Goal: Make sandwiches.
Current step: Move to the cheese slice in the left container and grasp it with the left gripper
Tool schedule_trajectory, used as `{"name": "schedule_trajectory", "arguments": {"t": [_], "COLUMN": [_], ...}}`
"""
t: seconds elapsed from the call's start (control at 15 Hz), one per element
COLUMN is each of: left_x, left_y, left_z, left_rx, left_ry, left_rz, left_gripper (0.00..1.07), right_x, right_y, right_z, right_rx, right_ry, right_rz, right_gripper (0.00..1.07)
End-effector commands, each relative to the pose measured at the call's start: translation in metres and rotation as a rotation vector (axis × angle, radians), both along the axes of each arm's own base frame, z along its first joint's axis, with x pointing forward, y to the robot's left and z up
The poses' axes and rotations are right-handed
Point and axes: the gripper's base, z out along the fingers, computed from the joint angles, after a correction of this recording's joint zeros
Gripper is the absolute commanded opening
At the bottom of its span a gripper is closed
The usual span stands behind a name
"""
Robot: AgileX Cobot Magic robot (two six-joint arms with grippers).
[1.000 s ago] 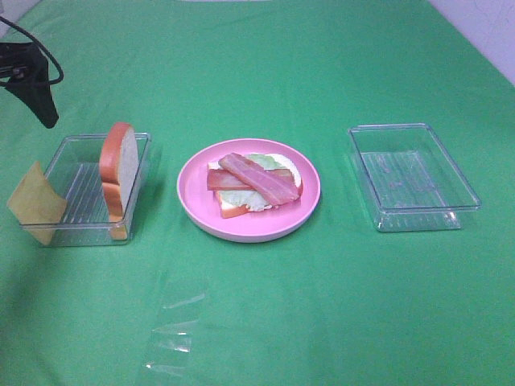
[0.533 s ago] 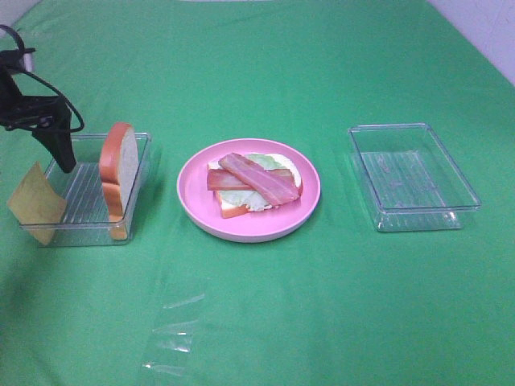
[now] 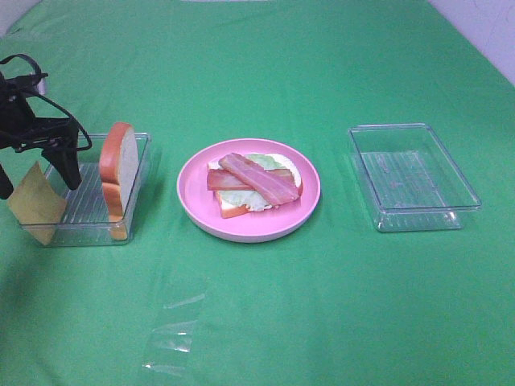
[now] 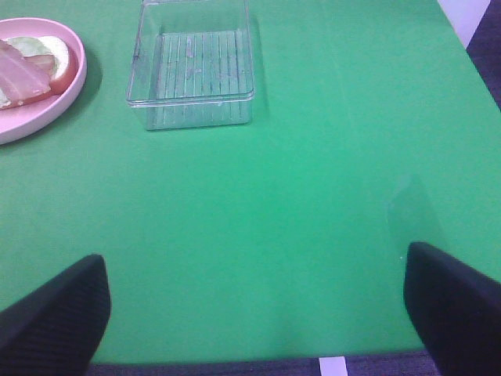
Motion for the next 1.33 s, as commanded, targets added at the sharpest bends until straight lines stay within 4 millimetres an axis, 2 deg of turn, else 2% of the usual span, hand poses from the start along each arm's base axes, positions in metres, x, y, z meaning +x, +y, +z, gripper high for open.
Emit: {"name": "schedule_trajectory", "arguments": {"t": [0.07, 0.33, 0.53, 0.73, 1.07, 1.33], "left_x": [-0.0013, -0.0013, -0.0022, -0.0037, -0.0064, -0.0058], "left_y": [-0.0010, -0.0010, -0.0011, -0.0011, -0.0008, -0.0008], "left_z": [-0.0019, -0.0019, -0.0018, -0.0017, -0.0015, 0.0012], "left_rx": [-0.006, -0.006, -0.007, -0.007, -0.006, -0.006], "left_ry": [0.009, 0.012, 0.021, 0.037, 0.061, 0.054], "left_rz": [0.000, 0.015, 0.013, 0.009, -0.027, -0.025], "left_gripper": [0.82, 0.50, 0.32, 0.26, 0.02, 0.00], "right_x": [-0.0036, -0.0036, -0.0036, -0.0036, -0.0036, -0.0036], "right_y": [0.0000, 0.0000, 0.0000, 0.0000, 0.0000, 0.0000], "right_z": [-0.0011, -0.0011, -0.0011, -0.0011, -0.0011, -0.0011], "right_rx": [-0.006, -0.006, -0.006, -0.006, -0.006, -0.006], "right_ry": [-0.032, -0.032, -0.032, -0.032, -0.032, -0.032], "right_rz": [0.001, 0.001, 0.001, 0.001, 0.001, 0.001], "right_gripper": [0.97, 0.97, 0.97, 0.97, 0.97, 0.97]}}
